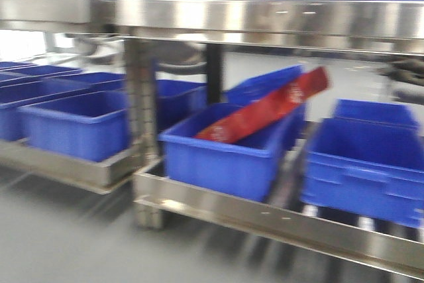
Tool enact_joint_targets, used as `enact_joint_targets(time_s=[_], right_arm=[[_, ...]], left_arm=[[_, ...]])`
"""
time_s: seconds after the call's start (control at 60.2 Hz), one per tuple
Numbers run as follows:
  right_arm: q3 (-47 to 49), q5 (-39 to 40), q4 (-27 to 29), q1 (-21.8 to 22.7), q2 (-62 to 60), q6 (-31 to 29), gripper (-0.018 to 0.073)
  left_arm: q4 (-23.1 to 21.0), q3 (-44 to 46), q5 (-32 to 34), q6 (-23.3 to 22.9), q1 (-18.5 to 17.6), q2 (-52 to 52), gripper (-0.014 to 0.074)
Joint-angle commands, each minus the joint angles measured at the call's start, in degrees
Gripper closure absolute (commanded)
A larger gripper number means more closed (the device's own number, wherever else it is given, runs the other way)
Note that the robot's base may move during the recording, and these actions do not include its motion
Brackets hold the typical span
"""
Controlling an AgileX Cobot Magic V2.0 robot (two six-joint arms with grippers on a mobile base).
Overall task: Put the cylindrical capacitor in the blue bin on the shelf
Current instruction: 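Drive the base up to the shelf of blue bins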
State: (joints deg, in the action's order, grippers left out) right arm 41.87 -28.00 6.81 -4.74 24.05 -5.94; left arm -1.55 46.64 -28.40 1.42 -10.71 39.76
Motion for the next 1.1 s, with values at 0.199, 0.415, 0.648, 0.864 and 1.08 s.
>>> enact_joint_targets(time_s=[0.199,0.415,0.648,0.864,1.08], right_arm=[[0.08,1.41,-0.40,0.09,-0.23,-0.20,0.0669],[0.08,1.41,-0.40,0.09,-0.23,-0.20,0.0669],[0.08,1.41,-0.40,0.09,-0.23,-0.20,0.0669],[0.08,1.41,-0.40,0.09,-0.23,-0.20,0.0669],[0.08,1.41,-0.40,0.09,-0.23,-0.20,0.0669]], left_arm=[[-0.31,-0.04,1.24,0.06,-0.31,-0.09,0.0707],[-0.31,-0.04,1.24,0.06,-0.31,-0.09,0.0707],[-0.31,-0.04,1.24,0.06,-0.31,-0.09,0.0707],[-0.31,-0.04,1.24,0.06,-0.31,-0.09,0.0707],[-0.31,-0.04,1.24,0.06,-0.31,-0.09,0.0707]])
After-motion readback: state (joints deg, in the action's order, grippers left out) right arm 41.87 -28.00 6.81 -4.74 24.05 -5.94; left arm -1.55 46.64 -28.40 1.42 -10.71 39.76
